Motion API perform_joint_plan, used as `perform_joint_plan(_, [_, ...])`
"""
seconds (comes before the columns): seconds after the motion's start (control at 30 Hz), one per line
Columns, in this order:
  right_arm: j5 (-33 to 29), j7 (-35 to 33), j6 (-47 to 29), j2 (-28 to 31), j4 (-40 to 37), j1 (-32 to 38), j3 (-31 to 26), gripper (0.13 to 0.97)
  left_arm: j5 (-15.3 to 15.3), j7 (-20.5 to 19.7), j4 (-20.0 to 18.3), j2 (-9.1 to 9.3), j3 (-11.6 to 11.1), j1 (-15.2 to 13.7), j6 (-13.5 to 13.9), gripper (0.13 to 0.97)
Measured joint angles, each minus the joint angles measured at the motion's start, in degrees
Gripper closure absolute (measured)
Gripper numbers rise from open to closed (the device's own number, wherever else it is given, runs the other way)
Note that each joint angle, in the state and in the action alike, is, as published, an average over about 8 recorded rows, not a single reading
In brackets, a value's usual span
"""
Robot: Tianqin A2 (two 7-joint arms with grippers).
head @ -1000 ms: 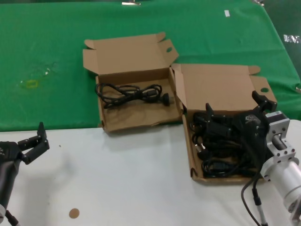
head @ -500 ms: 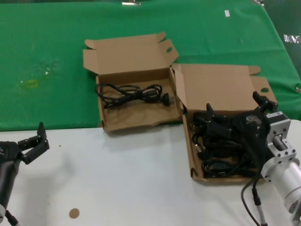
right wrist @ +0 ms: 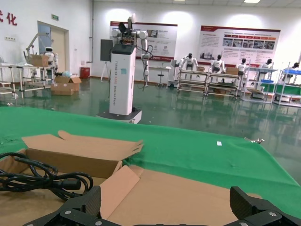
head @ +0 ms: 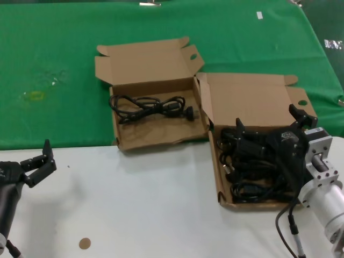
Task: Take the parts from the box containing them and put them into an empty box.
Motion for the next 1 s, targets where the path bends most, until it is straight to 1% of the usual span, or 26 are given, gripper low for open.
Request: perform_joint_plan(1.0, [0.0, 0.0, 0.0, 0.0, 0.0, 0.0, 0.0, 0.129, 0.0, 0.0, 0.0, 0.00, 0.0, 0.0, 0.0, 0.132])
